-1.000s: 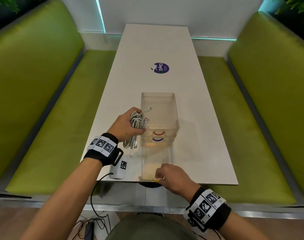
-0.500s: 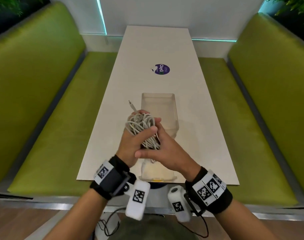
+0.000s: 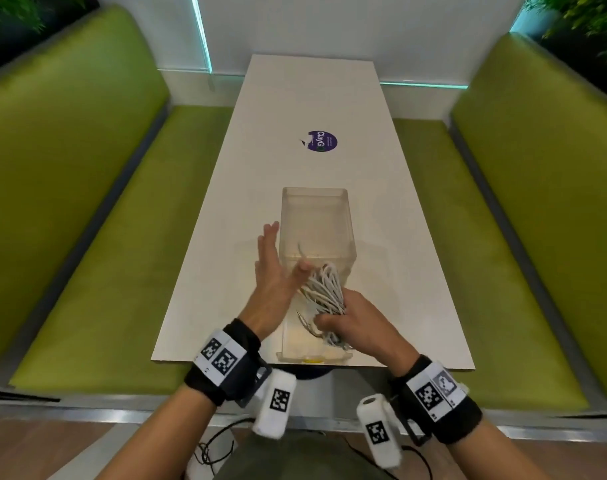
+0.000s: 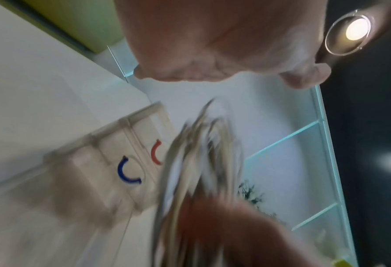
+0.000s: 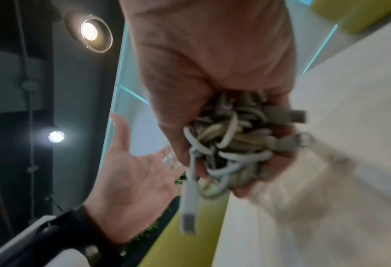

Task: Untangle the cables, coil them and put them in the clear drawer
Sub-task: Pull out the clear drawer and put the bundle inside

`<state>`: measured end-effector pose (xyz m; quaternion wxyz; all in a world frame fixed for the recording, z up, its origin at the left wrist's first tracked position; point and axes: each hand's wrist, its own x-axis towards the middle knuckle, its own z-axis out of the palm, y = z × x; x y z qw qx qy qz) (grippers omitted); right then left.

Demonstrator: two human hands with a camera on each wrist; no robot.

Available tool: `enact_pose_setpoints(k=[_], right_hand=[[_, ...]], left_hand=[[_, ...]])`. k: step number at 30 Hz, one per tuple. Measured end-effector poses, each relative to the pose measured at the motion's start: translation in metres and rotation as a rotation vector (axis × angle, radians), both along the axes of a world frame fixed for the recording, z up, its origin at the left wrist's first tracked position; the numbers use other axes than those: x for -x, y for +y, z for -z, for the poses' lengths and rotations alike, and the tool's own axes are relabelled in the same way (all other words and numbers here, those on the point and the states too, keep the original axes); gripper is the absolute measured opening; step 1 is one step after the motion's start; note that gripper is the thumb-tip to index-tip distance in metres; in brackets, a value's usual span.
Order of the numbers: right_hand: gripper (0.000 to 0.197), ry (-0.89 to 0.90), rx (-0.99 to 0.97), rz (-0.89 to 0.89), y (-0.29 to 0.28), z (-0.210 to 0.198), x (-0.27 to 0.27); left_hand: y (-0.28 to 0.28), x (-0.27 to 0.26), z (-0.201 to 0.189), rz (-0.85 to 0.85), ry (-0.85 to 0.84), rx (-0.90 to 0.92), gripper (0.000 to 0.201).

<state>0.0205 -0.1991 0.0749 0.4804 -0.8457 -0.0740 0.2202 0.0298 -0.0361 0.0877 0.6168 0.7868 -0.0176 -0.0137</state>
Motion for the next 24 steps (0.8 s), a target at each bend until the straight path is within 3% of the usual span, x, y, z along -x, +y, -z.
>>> enact_pose_setpoints(k=[3,5,7,10,14,17,21,24], right_hand=[[0.027,0.067,0.502,-0.167,-0.009,0.005,-0.008],[0.027,0.032,0.798,-0.286,-0.003,0.005,-0.012],[0.028,-0.037,0.964,-0.362,0.01,0.006,-0.018],[0.026,-0.139,1.102,-0.417,0.028,0.014,-0.028],[0.026,-0.142,1.172,-0.455,0.051,0.035,-0.04],[0.027,-0.086,1.288,-0.447,0.069,0.048,-0.04],[0.051,-0.083,1.388,-0.294,0.082,0.053,-0.037],[0.046,-0.114,1.373,-0.271,0.082,0.057,-0.036]], left_hand=[[0.017,-0.023,-0.004,-0.05,-0.042,-0.077,0.1],[0.023,-0.042,-0.004,0.035,-0.127,-0.348,0.078],[0.026,-0.057,0.0,0.196,-0.167,-0.618,0.07],[0.025,-0.068,0.004,0.333,-0.087,-0.721,0.058],[0.019,-0.067,0.008,0.287,-0.18,-0.707,0.038],[0.019,-0.067,0.012,0.277,-0.171,-0.734,0.036],[0.017,-0.069,0.01,0.299,-0.129,-0.786,0.039],[0.016,-0.07,0.008,0.282,-0.085,-0.742,0.038]])
